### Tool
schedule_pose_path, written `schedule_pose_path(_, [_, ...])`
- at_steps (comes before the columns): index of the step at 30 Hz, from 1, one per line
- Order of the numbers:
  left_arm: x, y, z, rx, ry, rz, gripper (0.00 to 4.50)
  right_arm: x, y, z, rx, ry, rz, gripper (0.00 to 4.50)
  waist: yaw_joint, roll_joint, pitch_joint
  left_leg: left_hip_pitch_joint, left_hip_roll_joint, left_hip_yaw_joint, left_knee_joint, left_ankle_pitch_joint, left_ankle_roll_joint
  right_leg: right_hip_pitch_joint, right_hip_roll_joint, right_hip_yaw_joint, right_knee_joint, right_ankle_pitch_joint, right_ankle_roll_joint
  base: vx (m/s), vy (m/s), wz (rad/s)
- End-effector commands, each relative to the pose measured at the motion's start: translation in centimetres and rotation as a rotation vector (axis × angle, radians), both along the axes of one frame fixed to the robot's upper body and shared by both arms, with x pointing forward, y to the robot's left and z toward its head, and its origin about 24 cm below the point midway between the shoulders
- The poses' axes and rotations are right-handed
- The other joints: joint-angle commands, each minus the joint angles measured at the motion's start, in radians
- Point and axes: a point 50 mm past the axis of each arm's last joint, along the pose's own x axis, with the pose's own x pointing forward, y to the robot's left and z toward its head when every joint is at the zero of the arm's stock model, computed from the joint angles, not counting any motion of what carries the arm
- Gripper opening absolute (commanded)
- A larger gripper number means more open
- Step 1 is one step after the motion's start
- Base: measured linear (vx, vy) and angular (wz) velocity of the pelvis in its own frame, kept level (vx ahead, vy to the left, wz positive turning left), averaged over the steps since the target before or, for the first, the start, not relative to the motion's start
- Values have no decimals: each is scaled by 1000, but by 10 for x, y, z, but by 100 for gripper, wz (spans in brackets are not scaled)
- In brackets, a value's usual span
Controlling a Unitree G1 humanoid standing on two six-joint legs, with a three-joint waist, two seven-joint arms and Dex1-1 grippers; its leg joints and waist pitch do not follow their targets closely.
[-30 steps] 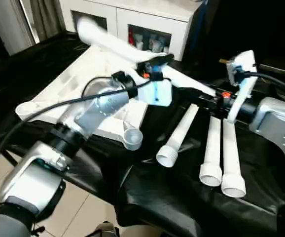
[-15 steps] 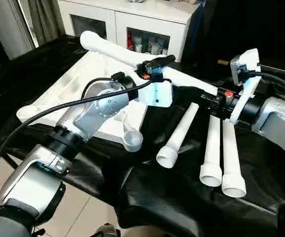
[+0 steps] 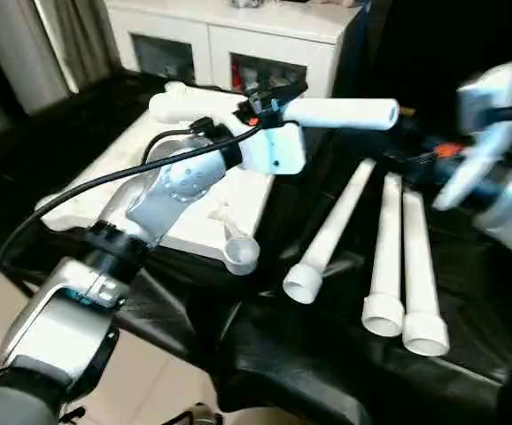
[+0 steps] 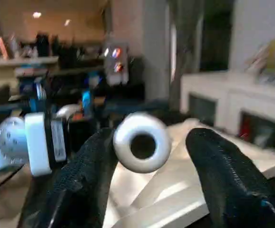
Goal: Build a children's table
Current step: Insert table leg to table base
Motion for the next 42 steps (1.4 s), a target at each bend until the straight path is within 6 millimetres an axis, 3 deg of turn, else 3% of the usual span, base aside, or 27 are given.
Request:
schedule_pose_path(1, [2, -1, 11, -40, -31, -4, 159, -11, -16, 11, 23, -49, -60, 299, -13, 9, -85, 29, 15, -11, -68, -327, 16, 48, -57, 30, -107, -512, 32, 0, 0, 0])
schedule_pose_path(2, [3, -1, 11, -48, -30, -5, 159, -13, -18, 12, 21, -56, -71, 308, -14, 7, -86, 27, 10, -8, -64, -311, 24, 47, -54, 26, -109, -521, 43, 0, 0, 0])
schedule_pose_path(4, [5, -6, 13, -81, -29, -11, 159, -24, -25, 16, -5, -74, -122, 329, -26, 41, -84, 33, 3, -8, -60, -316, 32, 43, -45, 19, -120, -549, 50, 0, 0, 0])
schedule_pose_path(5, [5, -7, 14, -87, -30, -12, 159, -26, -26, 15, -14, -73, -131, 340, -37, 23, -88, 24, -2, -6, -60, -308, 43, 50, -41, 14, -123, -550, 63, 0, 0, 0])
schedule_pose_path(6, [5, -7, 14, -87, -30, -12, 159, -26, -26, 15, -14, -73, -131, 340, -38, 23, -92, 19, -4, -7, -59, -295, 49, 54, -42, 13, -121, -546, 68, 0, 0, 0])
schedule_pose_path(7, [6, -13, 16, -125, -23, -25, 159, -33, -29, 15, -37, -71, -162, 341, -60, 51, -86, 20, -4, -7, -58, -306, 60, 47, -37, 9, -133, -575, 76, 0, 0, 0])
schedule_pose_path(10, [8, -19, 22, -236, 3, -35, 159, -45, -34, 14, -68, -62, -219, 341, -94, 52, -95, 7, -8, -12, -54, -281, 86, 60, -36, -3, -137, -561, 91, 0, 0, 0])
schedule_pose_path(12, [8, -20, 24, -293, 12, -33, 159, -51, -35, 15, -75, -57, -237, 341, -121, 53, -96, 5, -15, -10, -48, -279, 102, 56, -33, -9, -144, -582, 104, 0, 0, 0])
schedule_pose_path(15, [4, -19, 23, -432, 65, -25, 159, -61, -42, 16, -143, -20, -288, 341, -172, 36, -100, -14, -4, -20, -47, -265, 121, 67, -42, -21, -144, -593, 137, 0, 0, 0])
schedule_pose_path(17, [2, -17, 21, -468, 81, -21, 159, -63, -45, 16, -172, -7, -309, 341, -219, 30, -93, -11, -18, -9, -34, -308, 117, 44, -43, -32, -162, -674, 157, 0, 0, 0])
schedule_pose_path(18, [1, -15, 17, -486, 95, -14, 159, -64, -48, 19, -198, 0, -338, 341, -239, 2, -90, -16, -19, -6, -30, -325, 117, 42, -40, -39, -167, -698, 175, 0, 0, 0])
schedule_pose_path(19, [0, -12, 14, -505, 110, -1, 159, -64, -51, 24, -197, 0, -363, 341, -257, 12, -85, -13, -19, -11, -22, -355, 104, 42, -41, -56, -171, -741, 202, 0, 0, 0])
schedule_pose_path(21, [-3, -8, 13, -556, 145, 7, 159, -65, -55, 33, -193, -15, -397, 341, -293, 22, -80, -15, 5, -33, -28, -435, 89, 50, -45, -73, -164, -758, 216, 0, 0, 0])
schedule_pose_path(22, [-4, -7, 13, -573, 156, 8, 159, -65, -56, 35, -189, -22, -402, 341, -297, 33, -75, -42, 76, -87, -81, -516, 96, 90, -61, -27, -75, -665, 191, 0, 0, 0])
schedule_pose_path(23, [-5, -7, 15, -604, 168, 5, 159, -65, -56, 34, -152, -29, -395, 341, -273, 26, -62, -47, 157, -137, -179, -671, 107, 105, -69, 83, 106, -418, 117, 0, 0, 0])
schedule_pose_path(24, [-5, -6, 17, -617, 175, 3, 159, -64, -56, 33, -134, -28, -395, 341, -262, 22, -65, -24, 150, -127, -181, -701, 109, 83, -70, 118, 116, -334, 91, 9, -80, 17])
schedule_pose_path(25, [-7, -4, 22, -641, 181, -3, 159, -60, -55, 23, -118, -10, -414, 341, -275, -52, -70, 10, -19, -35, -35, -595, 34, 22, -78, 107, -59, -625, 80, 9, -80, 17])
schedule_pose_path(26, [-8, -2, 29, -669, 190, -10, 159, -55, -52, 9, -112, 16, -435, 341, -234, -65, -75, -23, -58, -7, 41, -268, 34, 30, -133, 120, -98, -920, 123, 21, -98, 6])
schedule_pose_path(27, [-9, -2, 32, -675, 192, -11, 159, -53, -51, 6, -115, 22, -436, 341, -214, -62, -82, -54, -46, -24, 41, -134, 24, 46, -138, 108, -88, -971, 145, -28, -47, -19])
schedule_pose_path(28, [-8, 2, 39, -699, 197, -12, 159, -49, -46, -1, -93, 27, -424, 341, -198, -68, -87, -58, -36, -28, 18, -118, 23, 48, -129, 99, -81, -916, 129, -28, -47, -19])
schedule_pose_path(29, [-8, 8, 51, -735, 205, -16, 159, -41, -37, -12, -64, 45, -393, 341, -189, -55, -88, -68, -22, -41, -14, -141, 19, 48, -92, 68, -59, -768, 89, -41, 4, -25])
schedule_pose_path(30, [-8, 8, 52, -737, 205, -17, 159, -41, -36, -13, -62, 46, -390, 341, -177, -46, -88, -52, -11, -46, -26, -213, 15, 39, -77, 55, -54, -676, 42, -51, 34, -14])
schedule_pose_path(33, [-8, 14, 64, -758, 202, -16, 159, -34, -29, -22, -56, 77, -355, 341, -163, -38, -79, -17, -2, -48, -35, -336, 5, 27, -69, 52, -61, -629, -18, -35, 24, -4])
schedule_pose_path(37, [-7, 23, 81, -781, 196, -7, 159, -23, -15, -29, -42, 100, -287, 372, -155, -33, -62, 22, 12, -57, -54, -550, -27, 31, -71, 35, -82, -652, 2, -23, 43, 2])
schedule_pose_path(40, [-5, 17, 93, -802, 263, -31, 159, -11, -6, -32, -5, 81, -227, 384, -149, -25, -59, 17, 40, -77, -95, -679, -56, 62, -69, 36, -57, -514, -2, -25, 69, 2])
schedule_pose_path(41, [-4, 14, 96, -819, 306, -52, 159, -7, -5, -35, 2, 85, -208, 398, -135, -19, -60, 14, 57, -80, -136, -800, -94, 78, -64, 50, -2, -390, -29, -35, 62, 2])
schedule_pose_path(42, [-4, 14, 96, -819, 306, -52, 159, -7, -5, -35, 2, 85, -208, 413, -131, -21, -57, 14, 57, -75, -147, -826, -105, 77, -60, 55, 8, -363, -37, 0, 0, 0])
